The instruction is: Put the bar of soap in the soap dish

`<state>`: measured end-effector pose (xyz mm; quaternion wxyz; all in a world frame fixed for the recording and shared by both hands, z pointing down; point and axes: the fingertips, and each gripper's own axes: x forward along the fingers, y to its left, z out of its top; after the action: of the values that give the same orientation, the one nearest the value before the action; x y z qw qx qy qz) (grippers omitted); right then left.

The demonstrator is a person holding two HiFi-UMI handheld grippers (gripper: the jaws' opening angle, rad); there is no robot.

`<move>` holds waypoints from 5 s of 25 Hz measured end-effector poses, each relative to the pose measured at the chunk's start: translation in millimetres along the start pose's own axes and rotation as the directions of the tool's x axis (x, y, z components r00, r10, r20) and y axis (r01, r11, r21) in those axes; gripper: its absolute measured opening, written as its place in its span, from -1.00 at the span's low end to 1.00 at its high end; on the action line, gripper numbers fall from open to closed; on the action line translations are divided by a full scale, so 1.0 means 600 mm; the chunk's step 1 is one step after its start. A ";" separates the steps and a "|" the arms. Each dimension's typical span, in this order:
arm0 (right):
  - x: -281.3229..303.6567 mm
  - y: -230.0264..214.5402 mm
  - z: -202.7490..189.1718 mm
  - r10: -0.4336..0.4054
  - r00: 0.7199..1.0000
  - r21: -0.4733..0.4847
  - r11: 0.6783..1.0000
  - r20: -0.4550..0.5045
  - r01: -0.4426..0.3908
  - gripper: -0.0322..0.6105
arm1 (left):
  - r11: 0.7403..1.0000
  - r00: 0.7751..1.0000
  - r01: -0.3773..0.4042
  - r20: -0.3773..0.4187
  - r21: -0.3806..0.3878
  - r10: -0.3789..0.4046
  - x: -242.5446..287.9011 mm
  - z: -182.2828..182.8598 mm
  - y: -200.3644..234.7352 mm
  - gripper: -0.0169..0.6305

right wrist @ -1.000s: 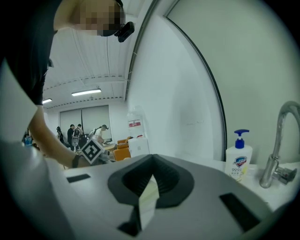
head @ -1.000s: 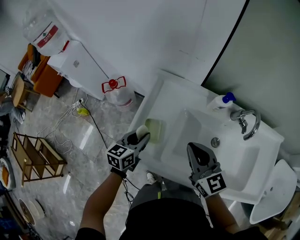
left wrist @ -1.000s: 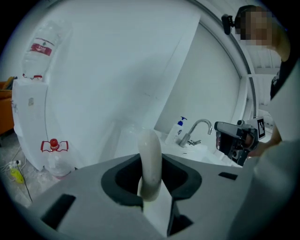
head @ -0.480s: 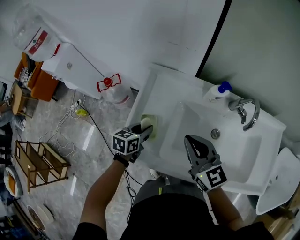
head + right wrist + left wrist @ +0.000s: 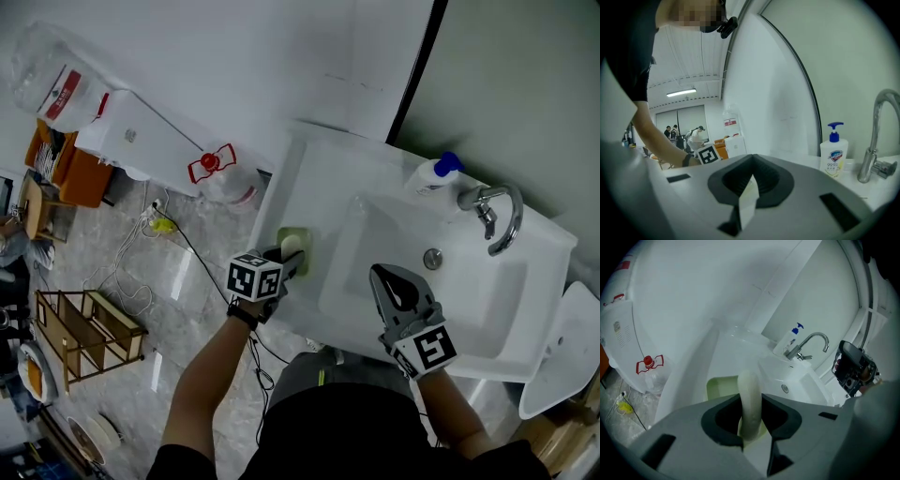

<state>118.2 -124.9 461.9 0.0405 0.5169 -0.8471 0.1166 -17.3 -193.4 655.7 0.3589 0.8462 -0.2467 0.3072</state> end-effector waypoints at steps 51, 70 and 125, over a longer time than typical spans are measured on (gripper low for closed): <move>0.005 -0.056 -0.075 -0.023 1.000 0.149 0.989 -0.013 0.025 -0.86 | 0.992 0.987 -0.098 -0.120 0.078 0.107 0.031 -0.018 0.020 -0.39; -0.008 -0.031 -0.069 0.006 1.000 0.136 0.991 -0.005 -0.005 -0.86 | 0.965 0.978 -0.186 -0.064 0.183 0.200 0.007 -0.018 0.029 -0.21; -0.076 0.063 0.066 0.007 0.996 -0.069 0.998 0.094 0.000 -0.86 | 0.940 0.921 -0.321 0.270 0.116 0.281 -0.187 0.014 0.021 -0.72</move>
<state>108.1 -78.3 409.1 0.0182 0.5186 -0.8525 0.0629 -99.5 -185.5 578.4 0.2051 0.8556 -0.3923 0.2684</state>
